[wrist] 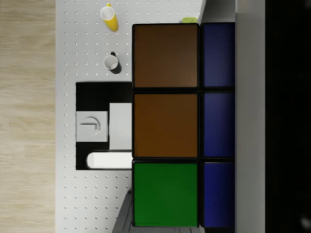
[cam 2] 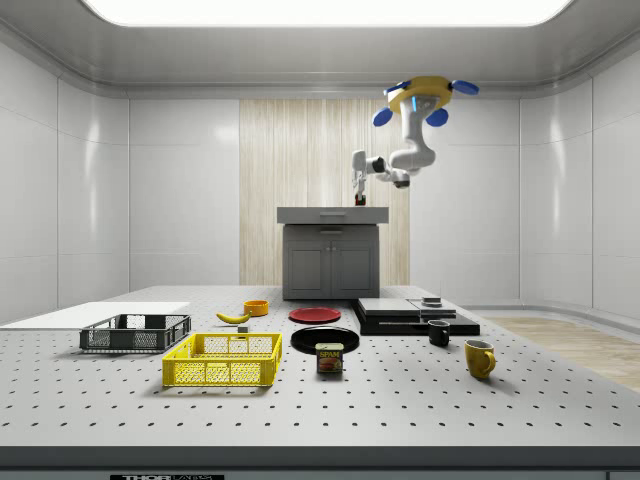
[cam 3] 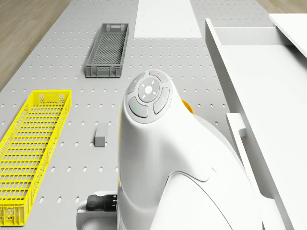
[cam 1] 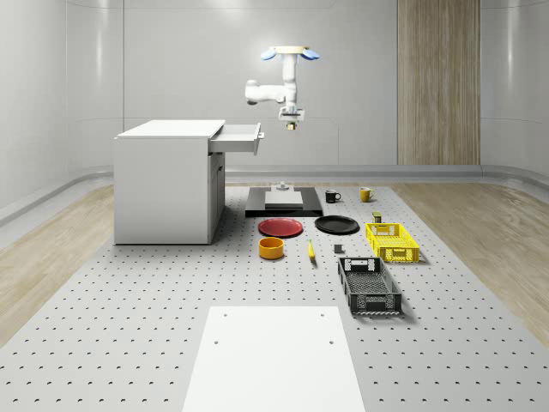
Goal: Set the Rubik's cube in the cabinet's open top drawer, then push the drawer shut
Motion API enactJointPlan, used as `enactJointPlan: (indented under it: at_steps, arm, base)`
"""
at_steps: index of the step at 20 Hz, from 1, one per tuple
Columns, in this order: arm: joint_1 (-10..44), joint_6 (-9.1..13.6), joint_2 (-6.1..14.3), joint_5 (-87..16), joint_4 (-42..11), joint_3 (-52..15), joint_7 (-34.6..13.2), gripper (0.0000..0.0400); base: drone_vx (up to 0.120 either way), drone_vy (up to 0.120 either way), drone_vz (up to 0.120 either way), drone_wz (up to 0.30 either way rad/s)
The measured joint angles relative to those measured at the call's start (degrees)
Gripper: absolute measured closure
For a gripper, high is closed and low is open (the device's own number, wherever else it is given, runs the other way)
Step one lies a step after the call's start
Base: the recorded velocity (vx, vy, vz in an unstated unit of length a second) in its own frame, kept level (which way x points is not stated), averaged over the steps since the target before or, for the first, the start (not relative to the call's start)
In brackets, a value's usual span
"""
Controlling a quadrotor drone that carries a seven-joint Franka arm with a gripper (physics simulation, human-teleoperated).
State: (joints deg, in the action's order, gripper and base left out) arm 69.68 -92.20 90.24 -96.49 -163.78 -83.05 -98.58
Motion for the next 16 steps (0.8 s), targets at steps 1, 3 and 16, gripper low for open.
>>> enactJointPlan:
  at_steps: [1,3,16]
  arm:
    - [0.0,0.0,0.0,0.0,0.0,0.0,0.0,0.0075]
    - [0.0,-0.1,0.1,0.0,0.0,0.0,0.0,0.0075]
    - [0.1,-0.5,0.5,0.2,0.0,-0.1,0.0,0.0075]
  base:
    - [0.000,-0.120,0.120,0.000]
    - [0.000,-0.120,0.120,0.000]
    - [0.000,-0.120,0.006,0.000]
